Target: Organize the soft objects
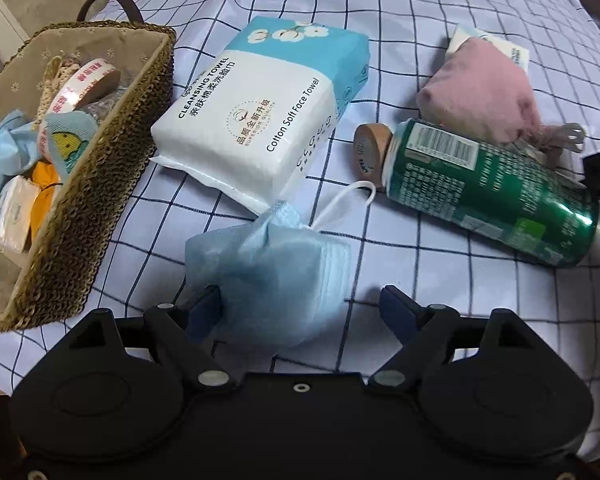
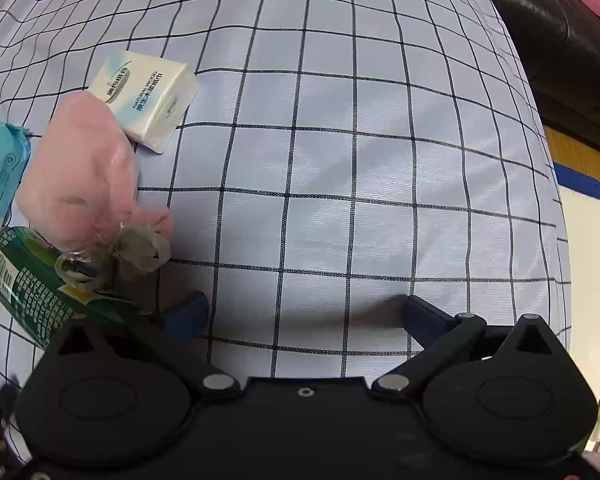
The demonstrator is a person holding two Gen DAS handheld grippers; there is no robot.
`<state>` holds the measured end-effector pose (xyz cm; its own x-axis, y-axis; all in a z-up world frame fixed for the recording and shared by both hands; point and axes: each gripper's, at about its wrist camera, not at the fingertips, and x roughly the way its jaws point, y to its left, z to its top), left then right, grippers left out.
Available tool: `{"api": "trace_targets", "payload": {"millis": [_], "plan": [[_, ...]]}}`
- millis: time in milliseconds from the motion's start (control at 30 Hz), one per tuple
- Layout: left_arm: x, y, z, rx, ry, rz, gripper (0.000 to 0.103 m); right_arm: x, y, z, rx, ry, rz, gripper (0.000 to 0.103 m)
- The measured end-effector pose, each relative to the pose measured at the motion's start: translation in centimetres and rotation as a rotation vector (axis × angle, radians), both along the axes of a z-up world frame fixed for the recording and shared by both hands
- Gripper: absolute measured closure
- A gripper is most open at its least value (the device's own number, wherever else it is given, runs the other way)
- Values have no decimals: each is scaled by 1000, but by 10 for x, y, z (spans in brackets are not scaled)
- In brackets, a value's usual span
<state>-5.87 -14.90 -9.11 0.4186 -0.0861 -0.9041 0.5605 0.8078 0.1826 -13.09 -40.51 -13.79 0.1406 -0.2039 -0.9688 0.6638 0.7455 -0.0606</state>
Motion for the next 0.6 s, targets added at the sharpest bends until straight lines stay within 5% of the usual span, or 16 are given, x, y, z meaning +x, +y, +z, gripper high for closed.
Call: {"api": "trace_targets", "payload": {"millis": [167,367,600], "plan": [[4,-6,-4,7,-10,-5,22,-1,1,0,-2,-6,0,0],[-1,-10,1,1,8,-16,48,-1,0,0,-1,-5,-1,0],[-16,-12,14,-20,51,-58,53,-2,1,1,-6,-13,-3,0]]}}
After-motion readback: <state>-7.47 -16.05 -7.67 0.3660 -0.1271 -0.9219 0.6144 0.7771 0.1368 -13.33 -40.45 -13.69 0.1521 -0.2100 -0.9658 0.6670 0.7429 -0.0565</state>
